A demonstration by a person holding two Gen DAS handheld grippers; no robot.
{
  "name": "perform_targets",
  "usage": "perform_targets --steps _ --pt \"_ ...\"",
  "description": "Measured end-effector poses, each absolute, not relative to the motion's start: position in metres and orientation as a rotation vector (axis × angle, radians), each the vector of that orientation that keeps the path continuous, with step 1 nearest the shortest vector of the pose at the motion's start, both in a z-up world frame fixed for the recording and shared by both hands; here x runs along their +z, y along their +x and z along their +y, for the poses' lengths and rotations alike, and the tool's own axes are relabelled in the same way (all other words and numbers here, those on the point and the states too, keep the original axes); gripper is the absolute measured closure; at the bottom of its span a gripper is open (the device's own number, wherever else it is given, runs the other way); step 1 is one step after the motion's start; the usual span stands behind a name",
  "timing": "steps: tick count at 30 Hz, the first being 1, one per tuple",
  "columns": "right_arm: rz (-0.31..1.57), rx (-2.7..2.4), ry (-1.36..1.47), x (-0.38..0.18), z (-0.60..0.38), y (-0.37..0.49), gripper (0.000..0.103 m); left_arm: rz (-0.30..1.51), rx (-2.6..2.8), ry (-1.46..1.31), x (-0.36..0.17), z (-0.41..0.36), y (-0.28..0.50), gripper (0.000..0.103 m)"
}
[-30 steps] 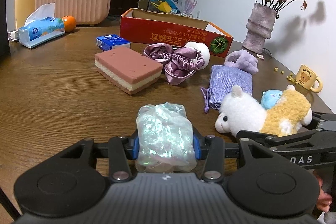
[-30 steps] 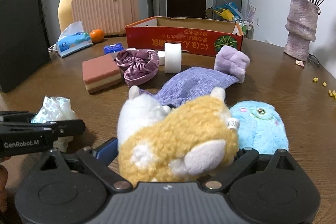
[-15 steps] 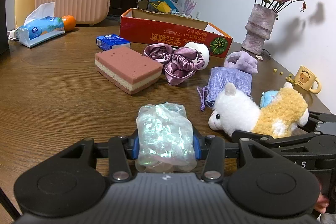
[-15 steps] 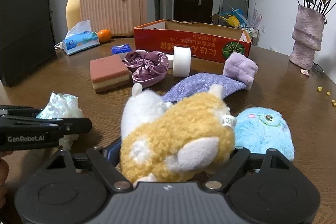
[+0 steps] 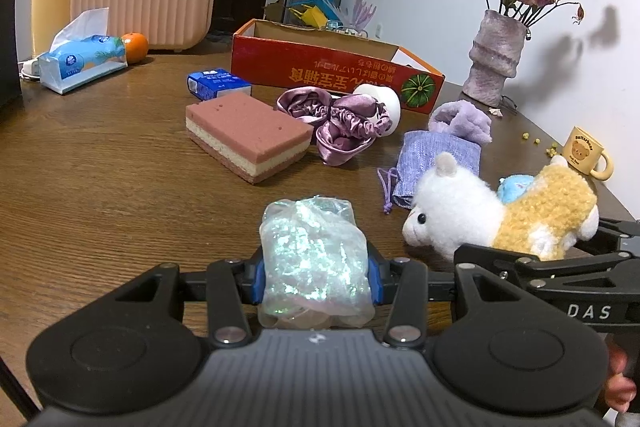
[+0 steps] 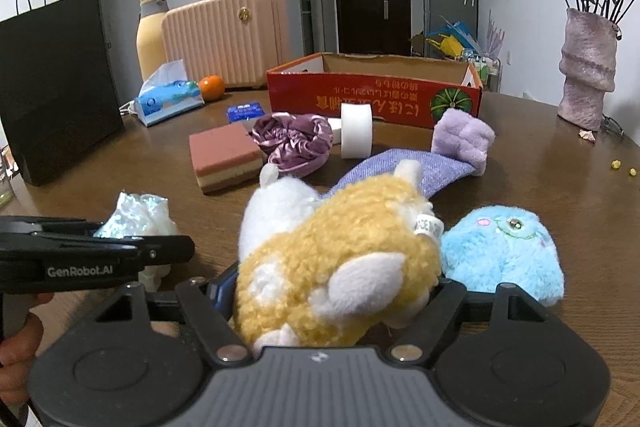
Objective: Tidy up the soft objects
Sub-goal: 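Carry the plastic bag and alpaca plush over the cardboard box with both tools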
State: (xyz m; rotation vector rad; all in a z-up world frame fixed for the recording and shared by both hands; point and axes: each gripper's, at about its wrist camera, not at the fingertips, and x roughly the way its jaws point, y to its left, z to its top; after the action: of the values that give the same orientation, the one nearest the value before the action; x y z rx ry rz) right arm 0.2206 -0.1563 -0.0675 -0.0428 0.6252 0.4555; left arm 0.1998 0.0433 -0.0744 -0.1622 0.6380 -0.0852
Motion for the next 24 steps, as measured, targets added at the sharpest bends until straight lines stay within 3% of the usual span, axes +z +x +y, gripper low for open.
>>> perform_targets --steps 24 --pt "0.474 0.449 -0.031 -0.028 -0.171 0.205 0.027 0.491 -0.065 -0.096 -0.029 0.035 0.187 0.058"
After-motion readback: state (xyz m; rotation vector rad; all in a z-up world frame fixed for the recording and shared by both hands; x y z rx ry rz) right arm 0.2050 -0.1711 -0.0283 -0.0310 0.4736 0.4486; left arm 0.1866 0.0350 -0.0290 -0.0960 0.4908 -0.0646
